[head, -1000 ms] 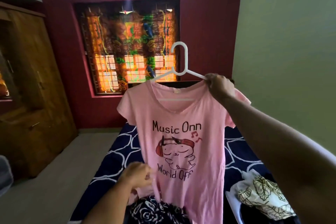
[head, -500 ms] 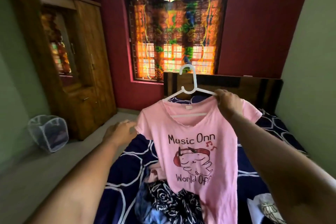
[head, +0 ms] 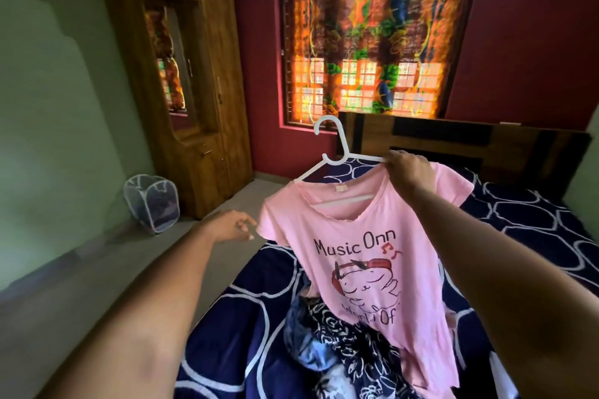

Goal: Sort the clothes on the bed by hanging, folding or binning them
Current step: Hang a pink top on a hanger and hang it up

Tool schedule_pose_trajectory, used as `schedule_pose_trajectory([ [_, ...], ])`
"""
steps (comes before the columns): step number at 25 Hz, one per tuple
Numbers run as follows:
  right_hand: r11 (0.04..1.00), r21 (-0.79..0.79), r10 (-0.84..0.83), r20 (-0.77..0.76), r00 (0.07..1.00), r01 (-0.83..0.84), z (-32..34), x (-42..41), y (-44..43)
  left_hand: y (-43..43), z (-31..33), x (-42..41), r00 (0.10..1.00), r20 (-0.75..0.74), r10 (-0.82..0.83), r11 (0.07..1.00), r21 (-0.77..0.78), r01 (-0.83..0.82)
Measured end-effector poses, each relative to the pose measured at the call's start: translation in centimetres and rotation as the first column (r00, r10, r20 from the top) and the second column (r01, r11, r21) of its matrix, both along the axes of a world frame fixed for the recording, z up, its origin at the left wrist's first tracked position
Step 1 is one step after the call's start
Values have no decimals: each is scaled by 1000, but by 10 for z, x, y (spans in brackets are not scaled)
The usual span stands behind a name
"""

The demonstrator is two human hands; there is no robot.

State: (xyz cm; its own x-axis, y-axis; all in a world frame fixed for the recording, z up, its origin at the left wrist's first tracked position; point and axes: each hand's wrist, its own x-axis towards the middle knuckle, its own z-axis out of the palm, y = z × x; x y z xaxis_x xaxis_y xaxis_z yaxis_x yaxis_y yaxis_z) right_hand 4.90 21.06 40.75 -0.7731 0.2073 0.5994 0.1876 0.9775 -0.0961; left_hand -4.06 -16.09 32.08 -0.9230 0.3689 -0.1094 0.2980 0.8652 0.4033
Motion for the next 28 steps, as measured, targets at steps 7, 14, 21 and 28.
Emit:
schedule_pose_trajectory([
  [7,990,9,143,-71,987,-142,4,-29,-122,-100,0,20,998,6,58,998,-1,-58],
  [14,945,-50,319,-81,944,-324,-2,-57,-313,-279,9,59,986,-59,158,987,17,-157],
  [21,865,-192,446,-133,885,-464,-13,-79,-493,-445,16,96,944,-140,298,955,35,-296],
  [28,794,-292,543,-55,838,-533,-26,-107,-634,-559,-12,127,901,-80,427,904,64,-423],
])
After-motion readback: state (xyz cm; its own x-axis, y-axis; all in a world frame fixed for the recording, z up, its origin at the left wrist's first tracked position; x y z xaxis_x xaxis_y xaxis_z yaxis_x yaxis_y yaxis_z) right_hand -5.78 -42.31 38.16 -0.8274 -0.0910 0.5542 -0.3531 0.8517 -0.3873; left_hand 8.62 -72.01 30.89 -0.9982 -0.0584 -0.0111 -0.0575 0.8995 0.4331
